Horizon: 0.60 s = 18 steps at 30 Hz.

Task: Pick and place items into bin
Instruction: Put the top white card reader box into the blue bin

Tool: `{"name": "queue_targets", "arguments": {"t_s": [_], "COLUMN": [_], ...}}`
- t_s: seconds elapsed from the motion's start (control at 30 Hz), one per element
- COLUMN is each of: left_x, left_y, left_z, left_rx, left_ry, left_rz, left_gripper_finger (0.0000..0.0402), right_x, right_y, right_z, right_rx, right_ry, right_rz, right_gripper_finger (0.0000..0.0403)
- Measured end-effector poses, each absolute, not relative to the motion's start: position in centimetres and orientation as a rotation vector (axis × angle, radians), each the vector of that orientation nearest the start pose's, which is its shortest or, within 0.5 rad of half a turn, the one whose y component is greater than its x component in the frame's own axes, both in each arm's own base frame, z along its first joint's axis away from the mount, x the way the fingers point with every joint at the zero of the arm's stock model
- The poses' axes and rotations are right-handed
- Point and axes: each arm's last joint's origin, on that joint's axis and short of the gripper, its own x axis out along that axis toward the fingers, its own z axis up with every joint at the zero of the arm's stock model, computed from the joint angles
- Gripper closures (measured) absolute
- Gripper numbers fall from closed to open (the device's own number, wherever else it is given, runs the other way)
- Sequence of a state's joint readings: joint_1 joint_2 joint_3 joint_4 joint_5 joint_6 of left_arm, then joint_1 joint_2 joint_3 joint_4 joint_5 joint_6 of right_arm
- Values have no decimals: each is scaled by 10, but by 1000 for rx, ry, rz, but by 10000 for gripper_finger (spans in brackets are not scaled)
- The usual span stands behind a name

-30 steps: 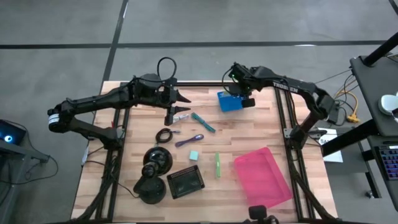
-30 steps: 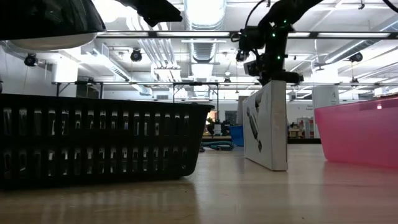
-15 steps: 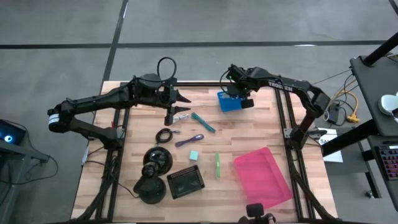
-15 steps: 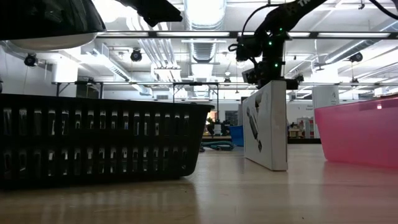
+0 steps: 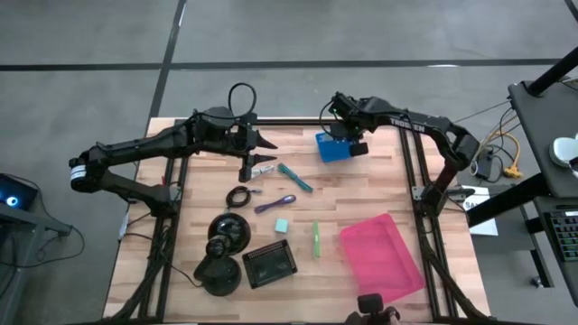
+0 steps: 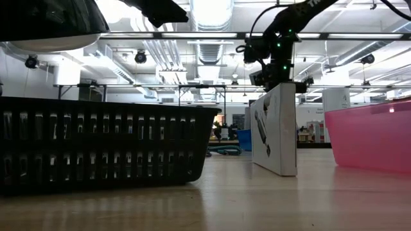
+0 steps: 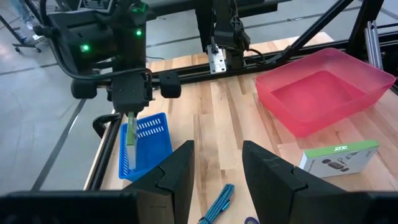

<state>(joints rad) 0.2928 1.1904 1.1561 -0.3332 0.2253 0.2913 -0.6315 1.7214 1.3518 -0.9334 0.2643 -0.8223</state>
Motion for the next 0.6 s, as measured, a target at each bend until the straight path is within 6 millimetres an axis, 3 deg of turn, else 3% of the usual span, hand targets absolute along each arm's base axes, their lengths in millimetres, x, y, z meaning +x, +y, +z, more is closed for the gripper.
{"name": "queue_targets", "arguments": {"t_s": [0.3, 0.6], "left_x": [249, 249], "left_y": [68, 68], "left_z": [366, 366], "left_rx": [194, 194], "left_ry": [363, 363], "left_rz": [15, 14], "left_gripper_finger": [282, 282], "right_x": [266, 266], "right_y": [-204, -204], "right_z": [239, 238], "right_rx": [-411, -410], "right_ry": [1520, 1517], "right_rz": [-172, -176], "right_gripper_finger": [326, 334]}}
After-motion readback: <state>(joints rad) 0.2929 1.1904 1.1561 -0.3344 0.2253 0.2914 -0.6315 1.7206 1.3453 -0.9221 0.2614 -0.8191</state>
